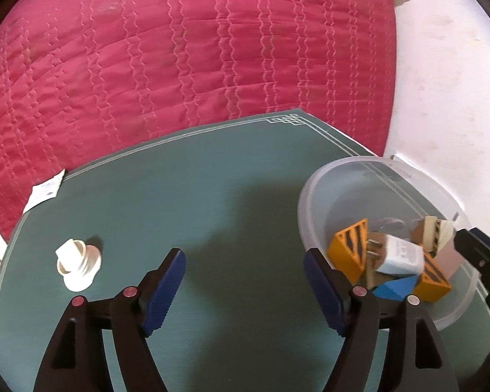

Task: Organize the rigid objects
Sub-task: 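Open both grippers to drop the blocks into the bowl, then move the right gripper toward the white cup and saucer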

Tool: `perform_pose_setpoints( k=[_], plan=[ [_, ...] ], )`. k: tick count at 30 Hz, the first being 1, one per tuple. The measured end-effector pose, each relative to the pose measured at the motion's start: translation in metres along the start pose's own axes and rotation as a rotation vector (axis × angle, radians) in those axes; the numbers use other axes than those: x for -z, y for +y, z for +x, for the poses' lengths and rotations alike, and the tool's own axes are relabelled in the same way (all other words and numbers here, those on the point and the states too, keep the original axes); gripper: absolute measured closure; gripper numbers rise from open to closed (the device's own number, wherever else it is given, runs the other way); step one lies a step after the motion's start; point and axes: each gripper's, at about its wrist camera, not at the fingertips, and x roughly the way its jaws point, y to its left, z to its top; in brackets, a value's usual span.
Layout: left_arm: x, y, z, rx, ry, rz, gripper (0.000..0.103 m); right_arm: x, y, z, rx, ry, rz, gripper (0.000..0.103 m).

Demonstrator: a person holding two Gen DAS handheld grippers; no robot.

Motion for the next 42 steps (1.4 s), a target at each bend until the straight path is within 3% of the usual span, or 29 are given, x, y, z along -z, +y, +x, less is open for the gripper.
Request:
perform_pose_setpoints(
  k=[8, 19, 28, 32, 38, 42],
  plan=[
    [0.011, 0.035, 0.004, -0.068, 0.027, -0.045, 0.021, 0.0, 0.001, 0.0, 0.001, -0.001, -0.002, 0.065],
    [0.032, 0.131, 0.001, -0.213, 0.06, -0.226, 0.019, 0.0, 0.004, -0.002, 0.005, -0.009, -0.012, 0.065],
    [0.051, 0.173, -0.007, -0.258, 0.078, -0.269, 0.018, 0.001, 0.027, -0.009, 0.01, -0.029, -0.119, 0.065],
    [0.059, 0.185, -0.009, -0.267, 0.092, -0.273, 0.018, 0.0, 0.053, -0.005, -0.098, 0.037, -0.198, 0.065],
    [0.068, 0.203, -0.016, -0.256, 0.094, -0.322, 0.018, -0.012, 0.112, 0.014, -0.34, 0.161, -0.24, 0.065],
    [0.07, 0.21, -0.023, -0.258, 0.079, -0.337, 0.017, -0.015, 0.156, 0.031, -0.421, 0.186, -0.278, 0.065]
  ],
)
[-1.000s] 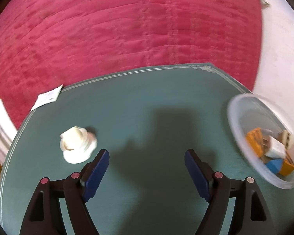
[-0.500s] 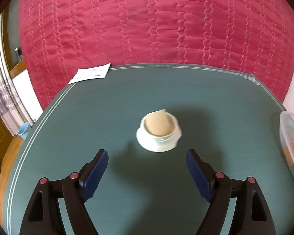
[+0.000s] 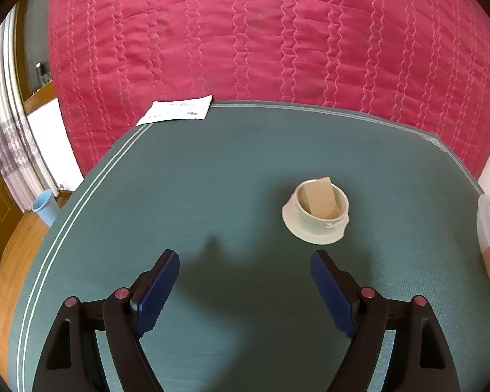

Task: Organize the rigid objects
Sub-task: 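Move the right gripper toward the white cup and saucer, then lift the white cup out of the saucer with the right gripper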

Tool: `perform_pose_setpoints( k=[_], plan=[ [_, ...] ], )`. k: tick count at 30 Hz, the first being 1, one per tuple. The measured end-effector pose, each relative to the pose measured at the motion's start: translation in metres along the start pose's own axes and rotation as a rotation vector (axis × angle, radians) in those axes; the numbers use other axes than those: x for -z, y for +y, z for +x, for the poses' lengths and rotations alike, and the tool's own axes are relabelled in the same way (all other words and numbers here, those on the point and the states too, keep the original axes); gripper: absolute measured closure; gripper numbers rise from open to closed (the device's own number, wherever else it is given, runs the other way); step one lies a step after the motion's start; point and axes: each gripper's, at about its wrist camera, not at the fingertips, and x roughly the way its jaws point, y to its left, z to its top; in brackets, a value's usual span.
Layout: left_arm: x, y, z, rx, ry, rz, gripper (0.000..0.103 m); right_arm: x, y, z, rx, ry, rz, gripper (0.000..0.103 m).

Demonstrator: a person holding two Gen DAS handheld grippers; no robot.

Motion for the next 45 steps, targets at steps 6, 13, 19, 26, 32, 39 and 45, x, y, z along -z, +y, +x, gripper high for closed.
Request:
perform_pose_setpoints(
  k=[6, 13, 19, 26, 32, 39, 45],
  plan=[
    [0.0, 0.013, 0.001, -0.028, -0.002, -0.033, 0.017, -0.018, 0.047, 0.049, -0.11, 0.051, -0.023, 0.065],
    [0.002, 0.027, 0.008, -0.063, 0.015, -0.068, 0.017, -0.027, 0.1, 0.102, -0.165, 0.101, -0.118, 0.065],
    [0.004, 0.038, 0.014, -0.06, 0.05, -0.123, 0.017, -0.033, 0.131, 0.141, -0.17, 0.136, -0.206, 0.065],
    [0.004, 0.041, 0.017, -0.05, 0.067, -0.144, 0.017, -0.036, 0.146, 0.164, -0.135, 0.138, -0.28, 0.066],
    [0.004, 0.043, 0.019, -0.045, 0.078, -0.159, 0.017, -0.037, 0.151, 0.172, -0.127, 0.131, -0.304, 0.07],
    [0.004, 0.043, 0.021, -0.044, 0.083, -0.163, 0.017, -0.034, 0.156, 0.173, -0.138, 0.131, -0.333, 0.079],
    [0.005, 0.044, 0.021, -0.041, 0.085, -0.166, 0.017, -0.033, 0.159, 0.168, -0.149, 0.122, -0.35, 0.087]
  ],
)
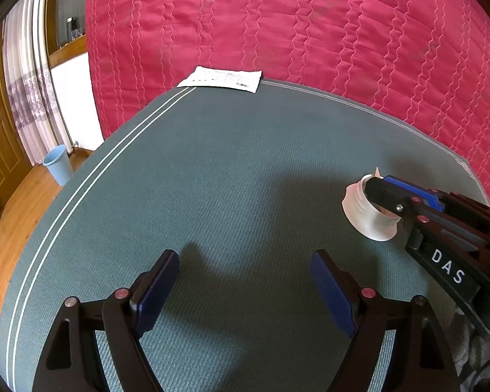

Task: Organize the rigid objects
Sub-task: 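Lift the white cup out of the saucer with the right gripper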

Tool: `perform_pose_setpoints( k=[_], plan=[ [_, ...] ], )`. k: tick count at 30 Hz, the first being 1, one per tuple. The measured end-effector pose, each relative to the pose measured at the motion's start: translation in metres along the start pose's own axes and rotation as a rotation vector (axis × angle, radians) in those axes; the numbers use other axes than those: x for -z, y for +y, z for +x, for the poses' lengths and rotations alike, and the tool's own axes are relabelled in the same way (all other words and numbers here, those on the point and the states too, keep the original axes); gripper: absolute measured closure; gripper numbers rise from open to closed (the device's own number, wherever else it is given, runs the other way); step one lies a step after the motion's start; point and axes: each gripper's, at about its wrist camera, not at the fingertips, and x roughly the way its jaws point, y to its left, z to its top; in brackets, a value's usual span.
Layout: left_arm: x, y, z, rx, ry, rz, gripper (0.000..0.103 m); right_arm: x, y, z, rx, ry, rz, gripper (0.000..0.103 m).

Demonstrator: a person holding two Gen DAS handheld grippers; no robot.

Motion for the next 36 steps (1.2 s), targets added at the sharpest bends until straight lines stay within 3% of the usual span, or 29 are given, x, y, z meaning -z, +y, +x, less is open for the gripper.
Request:
perform_pose_setpoints(
  k=[4, 7, 24, 30, 36],
  plan=[
    [0.0, 0.0, 0.0, -0.001, 0.0, 0.0, 0.017, -0.003, 0.0, -0.002, -0.005, -0.014, -0.017, 0.086],
    [0.0, 0.0, 0.0, 0.0, 0.001, -0.001, 0.017, -0.004, -0.002, 0.001, -0.008, -0.006, -0.027, 0.075],
    [0.0, 0.002, 0.001, 0.005, 0.008, -0.005, 0.017, -0.017, -0.003, 0.022, -0.063, 0.019, -0.159, 0.063],
    [0.0, 0.002, 0.001, 0.006, 0.008, -0.004, 0.017, -0.021, -0.004, 0.029, -0.106, 0.031, -0.173, 0.064],
    [0.0, 0.002, 0.002, 0.007, 0.009, -0.006, 0.017, -0.013, -0.009, 0.021, -0.094, 0.023, -0.143, 0.073]
  ],
)
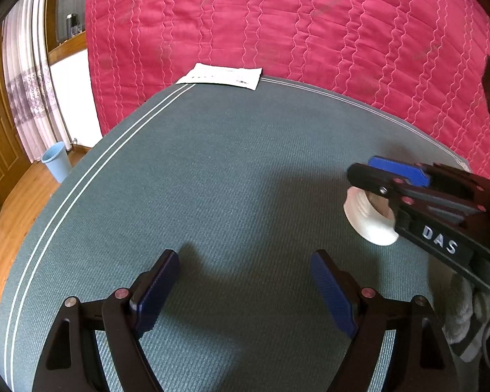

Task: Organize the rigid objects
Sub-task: 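Lift the white cup out of the saucer with the right gripper, then grasp the white saucer rim with the left gripper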

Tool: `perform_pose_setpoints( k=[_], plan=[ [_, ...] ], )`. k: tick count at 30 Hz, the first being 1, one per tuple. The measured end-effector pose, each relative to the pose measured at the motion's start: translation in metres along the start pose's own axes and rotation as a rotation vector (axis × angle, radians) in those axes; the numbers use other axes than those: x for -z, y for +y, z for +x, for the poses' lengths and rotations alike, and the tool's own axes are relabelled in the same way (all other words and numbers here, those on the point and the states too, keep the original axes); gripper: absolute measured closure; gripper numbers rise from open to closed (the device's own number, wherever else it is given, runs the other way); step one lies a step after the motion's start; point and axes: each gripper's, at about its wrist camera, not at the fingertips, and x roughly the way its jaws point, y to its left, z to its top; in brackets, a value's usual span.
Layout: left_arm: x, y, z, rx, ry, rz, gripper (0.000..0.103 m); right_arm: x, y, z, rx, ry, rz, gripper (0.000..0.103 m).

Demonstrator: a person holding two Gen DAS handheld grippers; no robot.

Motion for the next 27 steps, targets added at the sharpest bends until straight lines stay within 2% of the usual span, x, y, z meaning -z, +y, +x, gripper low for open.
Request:
perform_pose_setpoints(
  k=[10, 19, 27],
  plan=[
    [0.0, 0.0, 0.0, -0.001, -0.002, 0.001, 0.017, 0.032, 0.008, -0.039, 0.053, -0.045, 0.093, 0.074],
    [0.001, -0.005, -0.003, 0.003, -0.022, 0.02, 0.017, 0.028, 0.002, -0.086, 0.063, -0.15, 0.181, 0.074],
    [0.005, -0.018, -0.016, 0.074, -0.074, 0.082, 0.017, 0.048, -0.015, -0.118, 0.082, -0.17, 0.26, 0.074]
  ],
)
